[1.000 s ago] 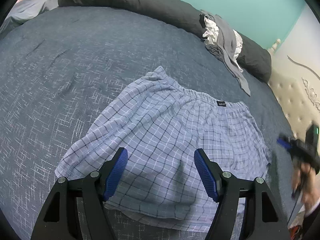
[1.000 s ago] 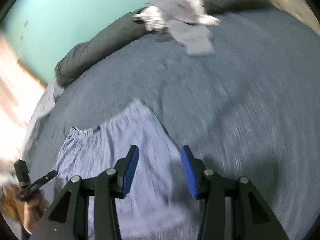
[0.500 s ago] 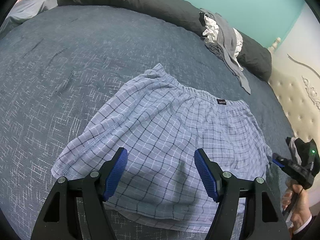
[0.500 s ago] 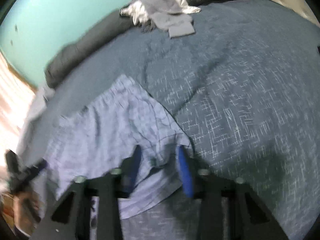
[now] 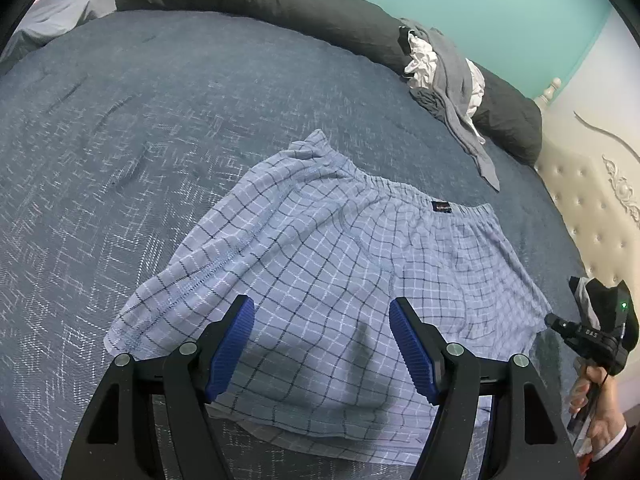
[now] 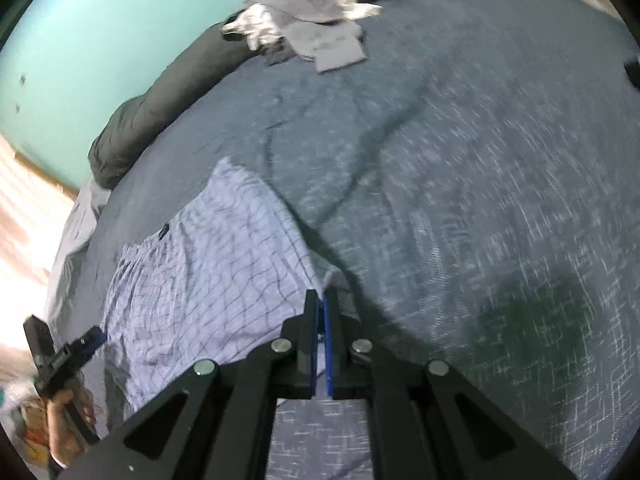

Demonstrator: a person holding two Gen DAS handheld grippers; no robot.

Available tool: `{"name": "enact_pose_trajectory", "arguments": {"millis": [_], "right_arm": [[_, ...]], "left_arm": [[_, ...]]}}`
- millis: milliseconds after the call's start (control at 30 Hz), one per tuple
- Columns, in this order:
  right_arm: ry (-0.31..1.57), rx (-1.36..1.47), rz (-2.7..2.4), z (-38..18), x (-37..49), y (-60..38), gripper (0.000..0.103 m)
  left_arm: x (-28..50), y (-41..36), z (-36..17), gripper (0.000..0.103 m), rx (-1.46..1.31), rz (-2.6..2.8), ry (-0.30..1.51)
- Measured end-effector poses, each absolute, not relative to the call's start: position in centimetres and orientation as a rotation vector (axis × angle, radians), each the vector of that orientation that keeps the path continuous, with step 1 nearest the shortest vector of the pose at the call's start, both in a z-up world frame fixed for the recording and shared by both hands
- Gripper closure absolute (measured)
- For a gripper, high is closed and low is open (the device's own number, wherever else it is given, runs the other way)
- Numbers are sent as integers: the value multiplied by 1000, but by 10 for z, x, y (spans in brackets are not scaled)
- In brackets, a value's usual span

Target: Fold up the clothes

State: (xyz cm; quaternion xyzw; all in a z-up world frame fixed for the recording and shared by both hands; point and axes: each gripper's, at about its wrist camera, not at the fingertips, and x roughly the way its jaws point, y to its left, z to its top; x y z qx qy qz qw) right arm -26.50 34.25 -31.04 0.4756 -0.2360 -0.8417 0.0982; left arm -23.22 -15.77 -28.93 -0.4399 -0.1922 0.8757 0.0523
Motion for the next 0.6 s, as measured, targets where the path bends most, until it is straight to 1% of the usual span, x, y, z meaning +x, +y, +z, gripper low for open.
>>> {"name": "enact_pose_trajectory", "arguments": {"millis": [100,267,400,600], "right_arm": [[-756,1421,-2455,-318,-267,351,101],[-694,1412,-2486,-308,-271,350,101],[-682,1387,-2479,-305,-269,352,101],[-803,1384,-2435,-311,-270,367,101]], "left_arm": [[-232,-158,-290,29,-1340,2662,-589],[-233,-159,-290,29,-1342,2660,-590],[-233,-158,-290,29,-1343,2657,-589],[-234,-160,-290,29,-1341,2662,-592]]}}
